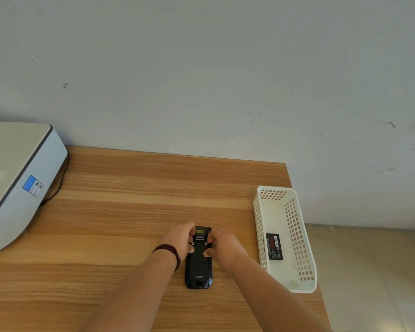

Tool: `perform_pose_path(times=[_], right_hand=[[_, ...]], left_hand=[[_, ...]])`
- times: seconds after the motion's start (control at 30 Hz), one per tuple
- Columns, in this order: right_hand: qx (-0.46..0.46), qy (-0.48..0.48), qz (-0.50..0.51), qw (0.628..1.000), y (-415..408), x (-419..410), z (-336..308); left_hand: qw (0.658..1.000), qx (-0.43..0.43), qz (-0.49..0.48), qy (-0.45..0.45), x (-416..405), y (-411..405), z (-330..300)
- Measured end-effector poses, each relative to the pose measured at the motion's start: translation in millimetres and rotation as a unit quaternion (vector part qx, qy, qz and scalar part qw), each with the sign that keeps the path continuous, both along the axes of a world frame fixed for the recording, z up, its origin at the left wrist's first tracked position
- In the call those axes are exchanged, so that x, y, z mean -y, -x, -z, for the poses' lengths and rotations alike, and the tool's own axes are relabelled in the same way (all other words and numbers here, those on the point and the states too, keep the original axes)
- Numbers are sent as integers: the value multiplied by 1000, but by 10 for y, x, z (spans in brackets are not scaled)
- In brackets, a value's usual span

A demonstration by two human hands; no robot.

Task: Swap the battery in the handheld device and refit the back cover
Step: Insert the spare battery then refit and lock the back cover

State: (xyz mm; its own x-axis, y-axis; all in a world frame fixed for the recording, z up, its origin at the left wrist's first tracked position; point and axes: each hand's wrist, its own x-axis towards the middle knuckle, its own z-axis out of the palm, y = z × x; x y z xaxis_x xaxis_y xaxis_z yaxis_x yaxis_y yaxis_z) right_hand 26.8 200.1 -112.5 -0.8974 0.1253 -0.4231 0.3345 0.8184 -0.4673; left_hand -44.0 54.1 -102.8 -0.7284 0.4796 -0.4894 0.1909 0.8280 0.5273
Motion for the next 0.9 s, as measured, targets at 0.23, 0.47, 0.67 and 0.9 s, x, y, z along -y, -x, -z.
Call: perform_pose_path(times=[0.23,0.47,0.67,0.9], right_hand=[[0,12,23,1000,-22,14,-21],[-7,18,37,999,-64,32,-10],[-1,23,35,999,-63,43,-21],[14,24,53,998,-66,62,-12]], left_hand=[[999,-2,-47,-17,83,-130,6],[997,-49,-63,-14,108,-194,27],[994,-71,-81,-9,88,-231,72],[990,-81,-114,-22,85,-316,109]])
